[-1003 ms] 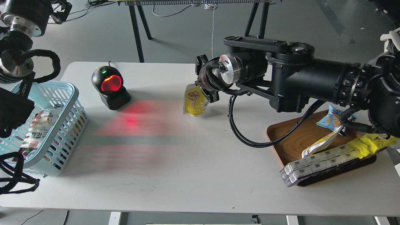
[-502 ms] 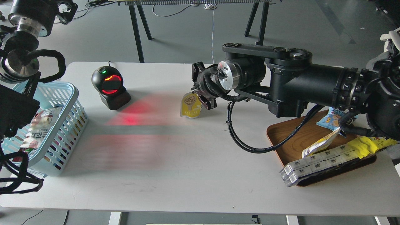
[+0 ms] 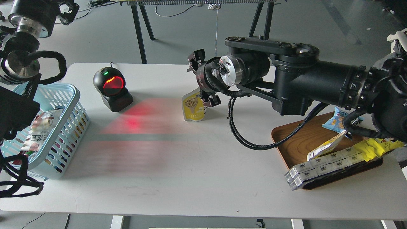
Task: Scan snack and place in basket
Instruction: 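Set the yellow bag upright on the table beside the scanner, release, withdraw right gripper, then reach the left gripper to the standing yellow bag and grasp it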
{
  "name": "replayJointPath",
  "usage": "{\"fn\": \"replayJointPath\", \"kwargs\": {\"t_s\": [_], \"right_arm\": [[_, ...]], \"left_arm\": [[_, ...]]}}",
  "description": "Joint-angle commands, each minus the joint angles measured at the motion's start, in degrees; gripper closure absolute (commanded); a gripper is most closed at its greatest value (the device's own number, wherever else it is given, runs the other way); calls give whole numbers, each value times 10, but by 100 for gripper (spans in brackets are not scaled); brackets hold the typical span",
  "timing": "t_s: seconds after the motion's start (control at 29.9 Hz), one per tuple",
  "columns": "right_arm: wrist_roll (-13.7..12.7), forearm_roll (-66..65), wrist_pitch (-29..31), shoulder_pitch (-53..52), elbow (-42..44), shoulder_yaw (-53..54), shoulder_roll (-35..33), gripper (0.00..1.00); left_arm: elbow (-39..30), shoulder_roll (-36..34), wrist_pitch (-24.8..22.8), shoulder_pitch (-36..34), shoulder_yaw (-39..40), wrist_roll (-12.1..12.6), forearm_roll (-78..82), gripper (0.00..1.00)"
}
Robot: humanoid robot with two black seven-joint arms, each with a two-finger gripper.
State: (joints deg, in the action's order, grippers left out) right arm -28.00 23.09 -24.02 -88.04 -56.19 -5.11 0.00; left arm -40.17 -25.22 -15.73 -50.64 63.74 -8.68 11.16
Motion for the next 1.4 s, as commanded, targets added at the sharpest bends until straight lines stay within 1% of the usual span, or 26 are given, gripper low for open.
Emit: {"fn": "replayJointPath", "kwargs": {"t_s": [0.0, 0.1, 0.17, 0.3, 0.43, 0.57, 0.67, 0.7, 0.8, 0.87, 0.94, 1.0, 1.07, 1.14, 1.2, 1.24, 1.27, 1.3, 1.37], "right_arm": [[0, -1, 1, -10, -2, 13, 0, 0], [0, -1, 5, -20, -15, 35, 0, 0], [0, -5, 19, -20, -28, 53, 0, 0], [0, -24, 43, -8, -48, 125, -99, 0], [0, -37, 67, 45, -54, 207, -191, 0], [0, -38, 136, 133, -51, 307, -266, 0], [0, -41, 198, 203, -36, 372, -307, 0], [0, -41, 222, 227, -24, 391, -320, 0], [21, -41, 297, 291, 19, 436, -330, 0], [30, -40, 347, 327, 55, 463, -330, 0], [37, -39, 392, 356, 77, 490, -330, 0], [45, -39, 419, 386, 81, 515, -331, 0], [61, -39, 427, 415, 83, 543, -332, 0], [87, -39, 431, 443, 88, 568, -331, 0], [129, -39, 432, 467, 90, 580, -330, 0], [144, -39, 433, 474, 90, 581, -330, 0], [154, -39, 434, 480, 88, 580, -330, 0], [158, -39, 436, 482, 87, 581, -330, 0], [159, -39, 454, 486, 87, 581, -330, 0]], "left_arm": [[0, -2, 1, -3, -2, 2, 3, 0], [0, -5, 3, -10, -4, 5, 5, 0], [0, -7, 5, -11, -4, 8, 8, 0], [0, -24, 4, -11, -5, 11, 10, 0], [-7, -37, 4, -11, -26, 12, 11, 0], [-24, -84, 4, -25, -91, 11, 13, 0], [-53, -140, 2, -51, -163, 10, 24, 0], [-70, -164, 2, -57, -186, 10, 34, 0], [-146, -239, 2, -61, -236, 11, 80, 0], [-212, -295, -1, -60, -253, 11, 125, 0], [-294, -350, -2, -59, -270, 11, 178, 0], [-370, -407, -3, -56, -286, 10, 219, 0], [-438, -456, -4, -55, -299, 10, 244, 0], [-495, -492, -3, -54, -310, 10, 264, 0], [-539, -532, -3, -54, -321, 9, 284, 0], [-554, -547, -3, -54, -324, 9, 290, 0], [-569, -566, -5, -54, -325, 9, 295, 0], [-582, -577, -5, -54, -325, 9, 298, 0], [-605, -595, -6, -54, -326, 10, 305, 0]]}}
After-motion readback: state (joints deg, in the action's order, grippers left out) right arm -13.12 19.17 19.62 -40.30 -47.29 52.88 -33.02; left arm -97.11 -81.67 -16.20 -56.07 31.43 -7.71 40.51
